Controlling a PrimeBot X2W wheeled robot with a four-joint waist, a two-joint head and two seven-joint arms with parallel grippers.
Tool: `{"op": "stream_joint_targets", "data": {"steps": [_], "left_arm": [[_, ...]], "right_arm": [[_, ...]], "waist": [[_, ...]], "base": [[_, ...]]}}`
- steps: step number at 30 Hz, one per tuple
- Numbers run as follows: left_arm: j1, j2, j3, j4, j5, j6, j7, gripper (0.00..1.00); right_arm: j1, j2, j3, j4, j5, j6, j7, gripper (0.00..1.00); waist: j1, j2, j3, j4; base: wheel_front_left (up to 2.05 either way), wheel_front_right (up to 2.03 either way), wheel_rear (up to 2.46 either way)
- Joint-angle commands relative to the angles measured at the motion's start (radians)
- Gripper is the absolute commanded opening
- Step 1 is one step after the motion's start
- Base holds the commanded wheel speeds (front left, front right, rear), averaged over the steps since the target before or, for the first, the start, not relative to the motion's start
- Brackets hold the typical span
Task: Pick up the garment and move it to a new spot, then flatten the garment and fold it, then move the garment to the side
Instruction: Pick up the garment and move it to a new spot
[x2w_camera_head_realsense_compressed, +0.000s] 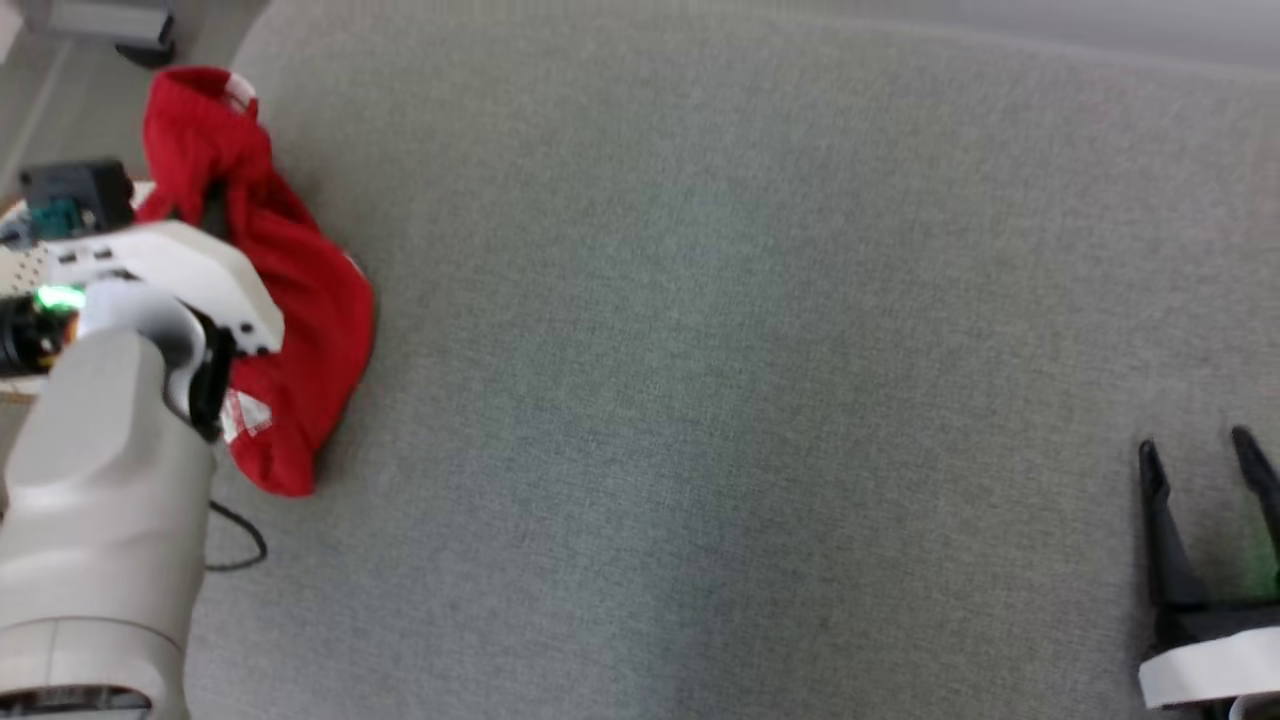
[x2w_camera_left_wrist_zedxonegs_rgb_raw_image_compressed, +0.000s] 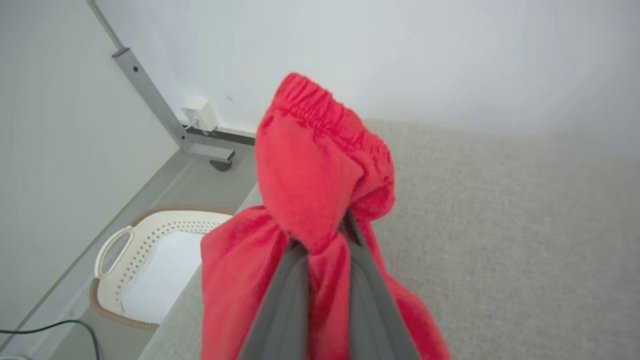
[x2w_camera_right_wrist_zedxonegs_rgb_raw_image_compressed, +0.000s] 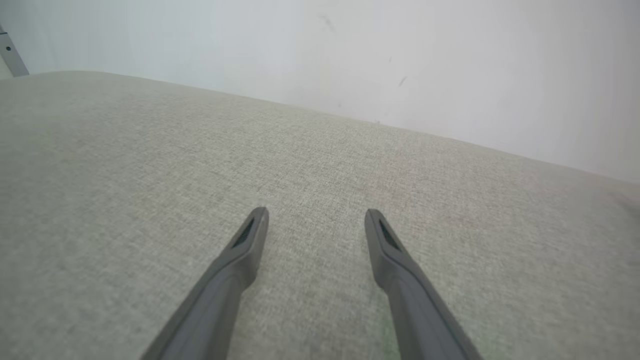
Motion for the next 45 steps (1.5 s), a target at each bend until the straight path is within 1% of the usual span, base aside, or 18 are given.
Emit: {"op": "stream_joint_targets", "data": {"steps": [1, 7, 8, 12, 15, 18, 20, 23, 24, 26, 30, 33, 36, 37, 39, 40, 42, 45], "left_arm": [[-0.028, 0.013, -0.001, -0.022, -0.001, -0.011, -0.025, 0.0], [-0.079, -0.014, -0.051, -0.127, 0.009, -0.06, -0.04, 0.0], [-0.079, -0.014, -0.051, -0.127, 0.009, -0.06, -0.04, 0.0], [-0.075, -0.068, -0.088, -0.239, -0.031, -0.086, -0.01, 0.0], [-0.028, -0.133, -0.117, -0.356, -0.092, -0.094, 0.025, 0.0], [0.043, -0.18, -0.168, -0.498, -0.162, -0.096, 0.068, 0.0], [0.099, -0.199, -0.217, -0.604, -0.221, -0.097, 0.095, 0.0], [0.201, -0.207, -0.312, -0.754, -0.319, -0.095, 0.12, 0.0], [0.231, -0.209, -0.359, -0.809, -0.364, -0.087, 0.121, 0.0], [0.278, -0.209, -0.455, -0.9, -0.44, -0.05, 0.113, 0.0], [0.342, -0.208, -0.637, -0.989, -0.531, 0.049, 0.077, 0.0], [0.366, -0.208, -0.731, -0.985, -0.588, 0.11, 0.03, 0.0], [0.376, -0.207, -0.782, -0.912, -0.616, 0.153, -0.021, 0.0], [0.381, -0.207, -0.784, -0.876, -0.629, 0.163, -0.038, 0.0], [0.373, -0.208, -0.791, -0.782, -0.614, 0.18, -0.073, 0.0], [0.376, -0.208, -0.78, -0.737, -0.626, 0.189, -0.092, 0.0], [0.366, -0.205, -0.765, -0.63, -0.605, 0.209, -0.121, 0.0], [0.372, -0.193, -0.726, -0.497, -0.594, 0.227, -0.148, 0.0]], "right_arm": [[0.054, 0.018, 0.011, 0.049, 0.011, -0.003, 0.003, 1.0], [0.057, 0.065, 0.029, 0.08, 0.025, -0.003, -0.006, 1.0], [0.057, 0.065, 0.029, 0.08, 0.025, -0.003, -0.006, 1.0], [0.08, 0.092, 0.027, 0.082, 0.032, -0.003, -0.006, 1.0], [0.096, 0.11, 0.019, 0.079, 0.036, -0.003, -0.006, 1.0], [0.11, 0.119, 0.016, 0.077, 0.036, -0.003, -0.006, 1.0], [0.114, 0.124, 0.015, 0.075, 0.037, -0.003, -0.006, 1.0], [0.12, 0.131, 0.012, 0.074, 0.037, -0.003, -0.006, 1.0], [0.12, 0.133, 0.014, 0.074, 0.036, -0.003, -0.006, 1.0], [0.12, 0.135, 0.016, 0.075, 0.036, -0.003, -0.006, 1.0], [0.111, 0.136, 0.015, 0.076, 0.035, -0.003, -0.006, 1.0], [0.096, 0.137, 0.018, 0.074, 0.038, -0.003, -0.006, 1.0], [0.088, 0.138, 0.014, 0.071, 0.039, -0.003, -0.006, 1.0], [0.087, 0.139, 0.013, 0.071, 0.039, -0.003, -0.006, 1.0], [0.086, 0.14, 0.009, 0.072, 0.038, -0.003, -0.006, 1.0], [0.085, 0.14, 0.008, 0.073, 0.038, -0.003, -0.006, 1.0], [0.081, 0.141, 0.007, 0.073, 0.037, -0.003, -0.006, 1.0], [0.077, 0.142, 0.004, 0.074, 0.034, -0.003, -0.006, 1.0]], "waist": [[-0.0002, 0.0, -0.075, -0.02], [-0.0002, 0.0, -0.205, -0.053], [-0.0002, 0.0, -0.205, -0.053], [-0.0002, 0.0, -0.271, -0.083], [-0.0002, 0.0, -0.305, -0.106], [-0.0002, 0.0, -0.324, -0.134], [-0.0002, 0.0, -0.329, -0.156], [-0.0002, 0.0, -0.333, -0.191], [-0.0002, 0.0, -0.332, -0.204], [-0.0002, 0.0, -0.33, -0.228], [-0.0002, 0.0, -0.317, -0.27], [-0.0002, 0.0, -0.299, -0.297], [-0.0002, 0.0, -0.277, -0.311], [-0.0002, 0.0, -0.27, -0.313], [-0.0002, 0.0, -0.258, -0.315], [-0.0002, 0.0, -0.253, -0.315], [-0.0002, 0.0, -0.246, -0.315], [-0.0002, 0.0, -0.24, -0.312]], "base": [[0.0, 0.0, 0.0], [0.0, 0.0, 0.0], [0.0, 0.0, 0.0], [0.0, 0.0, 0.0], [0.0, 0.0, 0.0], [0.0, 0.0, 0.0], [0.0, 0.0, 0.0], [0.0, 0.0, 0.0], [0.0, 0.0, 0.0], [0.0, 0.0, 0.0], [0.0, 0.0, 0.0], [0.0, 0.0, 0.0], [0.0, 0.0, 0.0], [0.0, 0.0, 0.0], [0.0, 0.0, 0.0], [0.0, 0.0, 0.0], [0.0, 0.0, 0.0], [0.0, 0.0, 0.0]]}}
